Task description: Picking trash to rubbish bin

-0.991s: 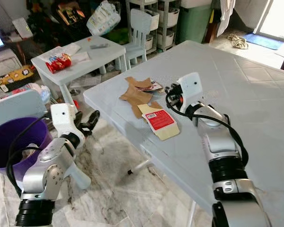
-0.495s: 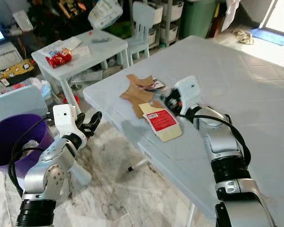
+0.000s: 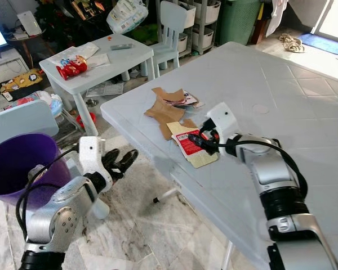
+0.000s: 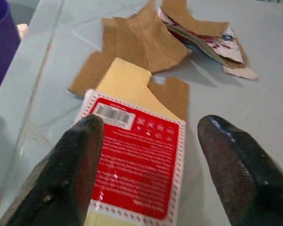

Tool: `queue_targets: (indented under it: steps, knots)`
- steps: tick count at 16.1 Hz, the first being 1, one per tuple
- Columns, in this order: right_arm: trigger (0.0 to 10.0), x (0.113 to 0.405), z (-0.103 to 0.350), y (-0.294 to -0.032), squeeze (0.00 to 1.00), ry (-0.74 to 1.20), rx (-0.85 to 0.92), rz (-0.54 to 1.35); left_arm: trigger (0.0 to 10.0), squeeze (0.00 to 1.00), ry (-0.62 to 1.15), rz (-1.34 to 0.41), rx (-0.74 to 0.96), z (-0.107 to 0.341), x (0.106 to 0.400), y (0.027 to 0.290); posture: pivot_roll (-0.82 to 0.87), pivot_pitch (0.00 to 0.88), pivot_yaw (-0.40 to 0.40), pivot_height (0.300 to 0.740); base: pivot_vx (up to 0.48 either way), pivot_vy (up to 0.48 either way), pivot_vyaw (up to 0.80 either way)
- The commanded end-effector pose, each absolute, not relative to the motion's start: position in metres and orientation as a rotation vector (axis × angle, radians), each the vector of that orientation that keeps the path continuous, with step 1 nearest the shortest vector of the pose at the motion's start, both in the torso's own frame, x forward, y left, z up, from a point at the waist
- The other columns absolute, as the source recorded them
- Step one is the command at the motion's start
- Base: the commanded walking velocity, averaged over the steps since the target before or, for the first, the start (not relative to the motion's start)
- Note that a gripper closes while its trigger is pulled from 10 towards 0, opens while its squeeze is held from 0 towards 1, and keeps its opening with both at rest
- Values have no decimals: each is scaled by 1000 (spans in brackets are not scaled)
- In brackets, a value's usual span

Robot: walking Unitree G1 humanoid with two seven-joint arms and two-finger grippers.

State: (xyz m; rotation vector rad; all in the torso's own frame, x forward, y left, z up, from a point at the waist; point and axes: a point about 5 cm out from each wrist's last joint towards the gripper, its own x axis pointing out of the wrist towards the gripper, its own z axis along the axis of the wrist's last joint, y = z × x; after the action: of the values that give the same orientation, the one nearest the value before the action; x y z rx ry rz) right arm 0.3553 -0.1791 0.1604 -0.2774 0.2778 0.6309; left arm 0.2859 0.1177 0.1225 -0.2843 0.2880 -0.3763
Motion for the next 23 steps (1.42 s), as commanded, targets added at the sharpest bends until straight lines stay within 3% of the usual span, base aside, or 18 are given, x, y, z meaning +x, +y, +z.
queue_targets:
  steps: [1, 6, 13, 14, 15, 23]
  knots:
    - [10000, 355, 160, -183, 1000, 288, -290, 617, 10000, 0, 284, -396, -285, 126, 285, 115, 61, 66, 14, 740, 0, 0, 0]
    - [10000, 350, 141, -190, 1000, 363, -282, 598, 10000, 0, 292, -458, -292, 128, 288, 107, 47, 70, 15, 740, 0, 0, 0]
    - [10000, 340, 104, -197, 1000, 431, -212, 526, 10000, 0, 253, -559, -236, 132, 298, 72, 36, 74, 19, 740, 0, 0, 0]
    - [10000, 339, 99, -200, 204, 448, -188, 502, 10000, 0, 256, -560, -236, 131, 297, 72, 35, 76, 19, 740, 0, 0, 0]
    - [10000, 338, 95, -201, 0, 463, -173, 493, 10000, 0, 258, -555, -235, 130, 297, 74, 39, 79, 20, 740, 0, 0, 0]
    - [10000, 333, 100, -183, 0, 434, 21, 653, 10000, 0, 247, -522, -227, 129, 301, 80, 43, 82, 18, 740, 0, 0, 0]
